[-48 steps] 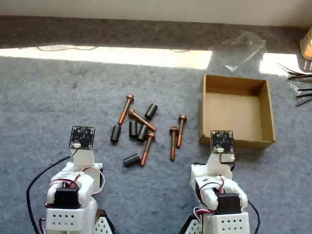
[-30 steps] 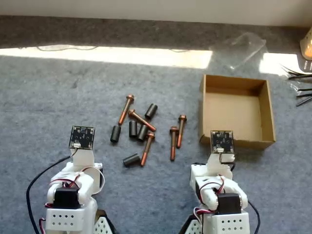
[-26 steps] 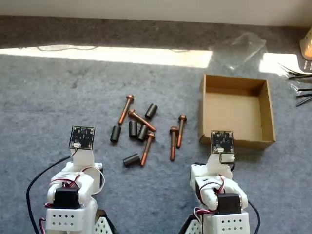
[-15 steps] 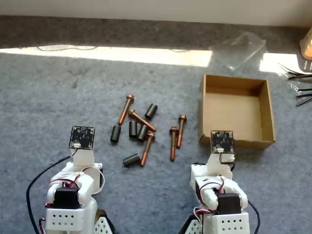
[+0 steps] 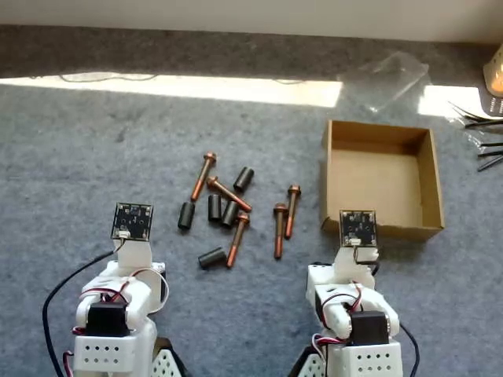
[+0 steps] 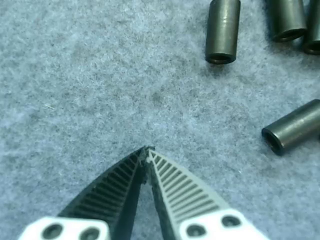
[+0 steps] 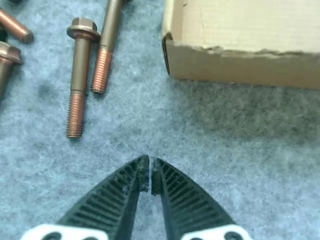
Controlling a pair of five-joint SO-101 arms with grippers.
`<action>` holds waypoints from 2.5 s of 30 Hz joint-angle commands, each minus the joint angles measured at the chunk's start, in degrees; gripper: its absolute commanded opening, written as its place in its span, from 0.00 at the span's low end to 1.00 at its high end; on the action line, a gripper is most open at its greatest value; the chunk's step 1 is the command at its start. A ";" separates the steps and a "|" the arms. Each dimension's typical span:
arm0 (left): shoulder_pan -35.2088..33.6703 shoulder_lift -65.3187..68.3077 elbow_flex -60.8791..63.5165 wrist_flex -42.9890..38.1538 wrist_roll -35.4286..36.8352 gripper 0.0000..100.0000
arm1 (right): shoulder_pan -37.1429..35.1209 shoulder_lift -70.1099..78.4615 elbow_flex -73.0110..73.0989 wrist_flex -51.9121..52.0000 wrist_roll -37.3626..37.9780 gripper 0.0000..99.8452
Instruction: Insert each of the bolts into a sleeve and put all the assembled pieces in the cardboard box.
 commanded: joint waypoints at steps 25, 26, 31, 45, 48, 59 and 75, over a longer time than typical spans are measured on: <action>1.01 -0.22 1.27 0.44 -0.18 0.01 | -0.48 -0.31 5.85 0.22 -0.26 0.01; 1.01 -0.22 1.27 0.44 -0.18 0.01 | -0.48 -0.31 5.85 0.22 -0.26 0.01; 1.01 -0.22 1.27 0.44 -0.18 0.01 | -0.48 -0.31 5.85 0.22 -0.26 0.01; 1.01 -0.22 1.27 0.44 -0.18 0.01 | -0.48 -0.31 5.85 0.22 -0.26 0.01; 1.01 -0.22 1.27 0.44 -0.18 0.01 | -0.48 -0.31 5.85 0.22 -0.26 0.01; 1.01 -0.22 1.27 0.44 -0.18 0.01 | -0.48 -0.31 5.85 0.22 -0.26 0.01; 1.01 -0.22 1.27 0.44 -0.18 0.01 | -0.48 -0.31 6.02 -5.05 2.46 0.01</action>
